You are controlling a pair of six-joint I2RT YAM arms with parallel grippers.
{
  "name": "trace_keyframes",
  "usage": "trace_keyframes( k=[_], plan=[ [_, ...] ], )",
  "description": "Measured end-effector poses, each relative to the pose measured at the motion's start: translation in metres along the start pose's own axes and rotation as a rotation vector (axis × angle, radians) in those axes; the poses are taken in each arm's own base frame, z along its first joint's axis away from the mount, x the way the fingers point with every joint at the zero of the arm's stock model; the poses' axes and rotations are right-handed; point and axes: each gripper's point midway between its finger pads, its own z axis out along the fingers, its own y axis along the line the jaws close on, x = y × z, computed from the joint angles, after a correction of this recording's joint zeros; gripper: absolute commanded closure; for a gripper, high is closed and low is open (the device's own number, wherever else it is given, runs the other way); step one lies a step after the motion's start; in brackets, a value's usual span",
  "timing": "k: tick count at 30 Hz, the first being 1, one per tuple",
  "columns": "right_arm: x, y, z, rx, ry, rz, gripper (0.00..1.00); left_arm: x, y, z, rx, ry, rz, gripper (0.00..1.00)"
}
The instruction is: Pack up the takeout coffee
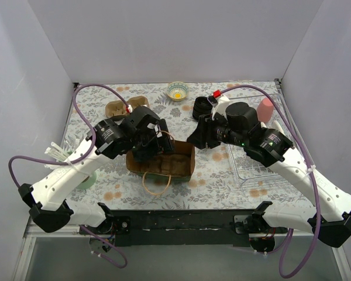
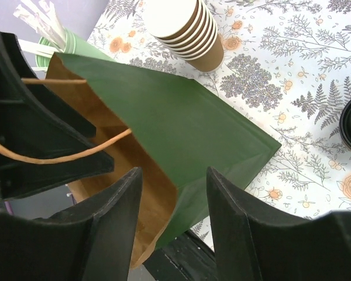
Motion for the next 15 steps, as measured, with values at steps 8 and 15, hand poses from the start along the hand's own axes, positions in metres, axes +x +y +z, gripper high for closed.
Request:
trace_keyframes(
  k=[8,15],
  plan=[
    [0.0,0.001,-0.001,-0.013,0.005,-0.043,0.46,0.007,0.002,0.01,-0.029,0.044,0.025,0.16],
    [-0.01,0.013,-0.003,-0.084,-0.026,-0.152,0.46,0.012,0.008,0.012,-0.052,0.063,0.042,0.14]
  ],
)
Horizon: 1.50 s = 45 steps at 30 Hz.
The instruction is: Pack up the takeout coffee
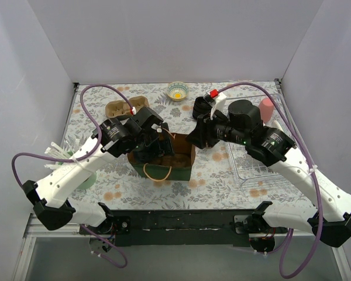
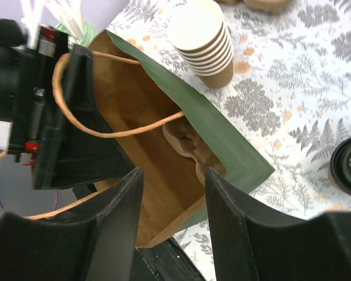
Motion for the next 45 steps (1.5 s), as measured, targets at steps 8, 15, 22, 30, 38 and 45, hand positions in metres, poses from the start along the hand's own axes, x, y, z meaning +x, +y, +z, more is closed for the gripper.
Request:
trace_keyframes(
  k=[8,15,22,30,38,45],
  plan=[
    [-0.023,0.021,-0.002,-0.12,-0.07,-0.133,0.45,0.003,0.005,0.006,-0.041,0.023,0.02,0.13],
    [-0.025,0.02,0.009,-0.134,-0.069,-0.185,0.46,0.003,0.006,0.007,-0.047,0.027,0.028,0.14],
    [-0.029,0.018,0.01,-0.118,-0.088,-0.192,0.48,0.002,0.003,0.004,-0.035,0.024,0.037,0.13],
    [-0.035,0.019,0.012,-0.118,-0.11,-0.19,0.5,0.002,-0.001,-0.004,-0.003,0.026,0.059,0.13],
    [-0.032,0.016,0.02,-0.115,-0.093,-0.183,0.51,0.003,-0.003,-0.012,0.028,0.027,0.056,0.13],
    [-0.033,0.015,0.02,-0.1,-0.099,-0.165,0.51,-0.001,-0.008,-0.028,0.091,-0.006,0.054,0.13]
  ],
)
